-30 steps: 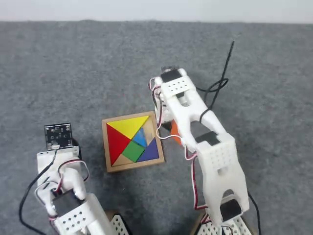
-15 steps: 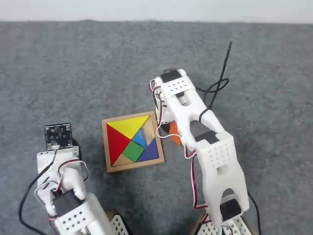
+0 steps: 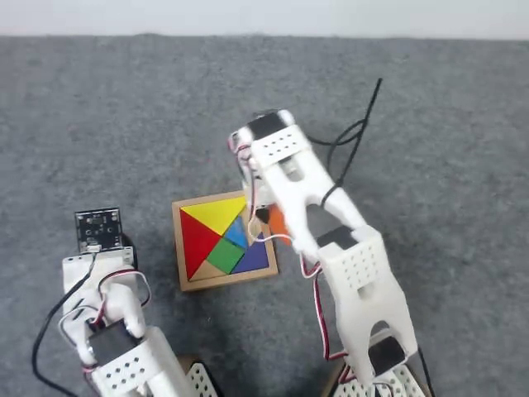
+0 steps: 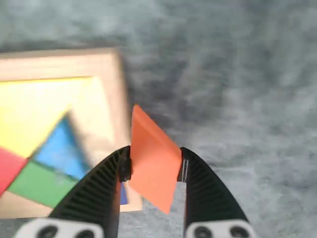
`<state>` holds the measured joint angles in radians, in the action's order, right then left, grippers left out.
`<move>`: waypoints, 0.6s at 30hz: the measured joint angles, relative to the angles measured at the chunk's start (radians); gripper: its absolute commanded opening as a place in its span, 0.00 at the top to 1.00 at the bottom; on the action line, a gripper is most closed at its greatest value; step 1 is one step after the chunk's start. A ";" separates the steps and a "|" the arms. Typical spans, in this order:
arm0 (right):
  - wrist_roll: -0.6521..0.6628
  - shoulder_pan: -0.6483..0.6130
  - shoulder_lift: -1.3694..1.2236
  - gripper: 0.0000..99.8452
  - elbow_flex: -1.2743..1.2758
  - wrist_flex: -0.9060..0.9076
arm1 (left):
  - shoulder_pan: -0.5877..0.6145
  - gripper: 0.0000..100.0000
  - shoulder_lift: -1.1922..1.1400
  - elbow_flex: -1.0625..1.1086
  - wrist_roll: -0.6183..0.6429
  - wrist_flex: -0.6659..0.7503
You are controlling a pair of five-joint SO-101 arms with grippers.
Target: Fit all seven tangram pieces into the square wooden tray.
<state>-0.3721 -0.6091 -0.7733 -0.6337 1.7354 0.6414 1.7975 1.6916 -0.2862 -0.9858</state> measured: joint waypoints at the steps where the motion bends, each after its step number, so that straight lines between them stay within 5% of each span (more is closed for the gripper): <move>1: 0.003 -0.017 0.000 0.98 0.000 -0.015 | 0.000 0.82 0.000 0.000 0.000 0.000; 18: 0.147 -0.084 -0.029 0.91 -0.002 -0.078 | 0.002 0.82 0.000 0.000 0.000 0.000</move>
<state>-0.2248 -0.6935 -0.8025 -0.6352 1.6571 0.6429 1.7975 1.6916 -0.2862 -0.9858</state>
